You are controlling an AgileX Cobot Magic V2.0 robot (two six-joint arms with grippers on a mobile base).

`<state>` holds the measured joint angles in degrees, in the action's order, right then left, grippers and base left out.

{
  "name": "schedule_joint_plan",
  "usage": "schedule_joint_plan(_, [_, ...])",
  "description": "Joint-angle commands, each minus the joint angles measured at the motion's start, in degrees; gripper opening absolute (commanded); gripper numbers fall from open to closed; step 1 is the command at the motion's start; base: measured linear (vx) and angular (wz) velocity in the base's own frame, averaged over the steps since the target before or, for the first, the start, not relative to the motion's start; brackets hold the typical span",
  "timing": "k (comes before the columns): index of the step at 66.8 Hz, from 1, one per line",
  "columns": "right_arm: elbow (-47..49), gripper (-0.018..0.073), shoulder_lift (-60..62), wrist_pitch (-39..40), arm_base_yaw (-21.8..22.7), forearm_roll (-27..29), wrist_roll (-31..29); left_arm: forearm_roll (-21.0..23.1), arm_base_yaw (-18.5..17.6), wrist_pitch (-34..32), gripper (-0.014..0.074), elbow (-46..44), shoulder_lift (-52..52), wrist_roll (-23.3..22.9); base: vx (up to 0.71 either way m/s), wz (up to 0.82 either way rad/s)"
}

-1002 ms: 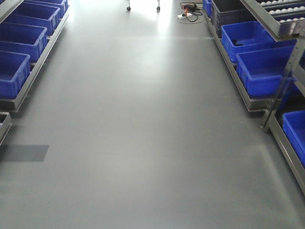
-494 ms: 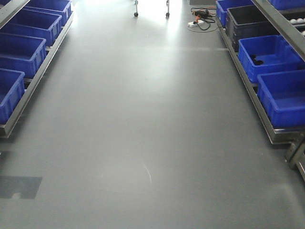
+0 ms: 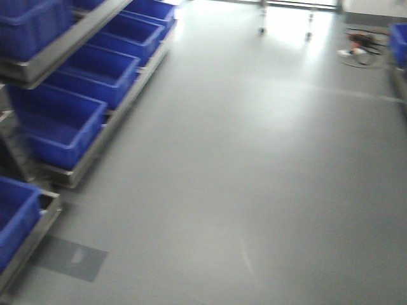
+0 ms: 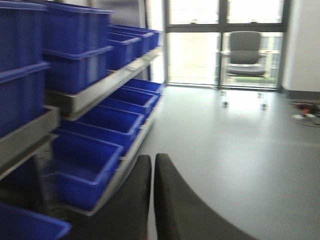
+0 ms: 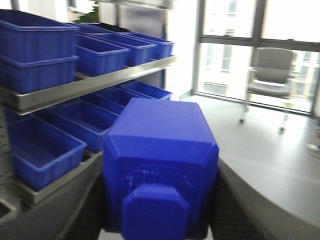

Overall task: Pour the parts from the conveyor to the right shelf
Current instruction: 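Drive down the aisle and stop facing a shelf bin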

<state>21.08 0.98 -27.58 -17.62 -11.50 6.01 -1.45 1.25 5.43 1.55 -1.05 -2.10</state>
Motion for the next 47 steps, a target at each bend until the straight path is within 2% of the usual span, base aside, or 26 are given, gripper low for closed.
schedule_joint_plan(1, [1.4, -0.0008, -0.5, 4.8, -0.1, -0.8, -0.5, 0.4, -0.3, -4.1, -0.0006, -1.1, -0.4, -0.4, 0.37, 0.84])
schedule_joint_plan(47, [1.4, -0.0008, -0.5, 4.8, -0.1, -0.8, -0.5, 0.4, -0.3, -4.1, -0.0006, -1.1, -0.4, -0.4, 0.28, 0.93])
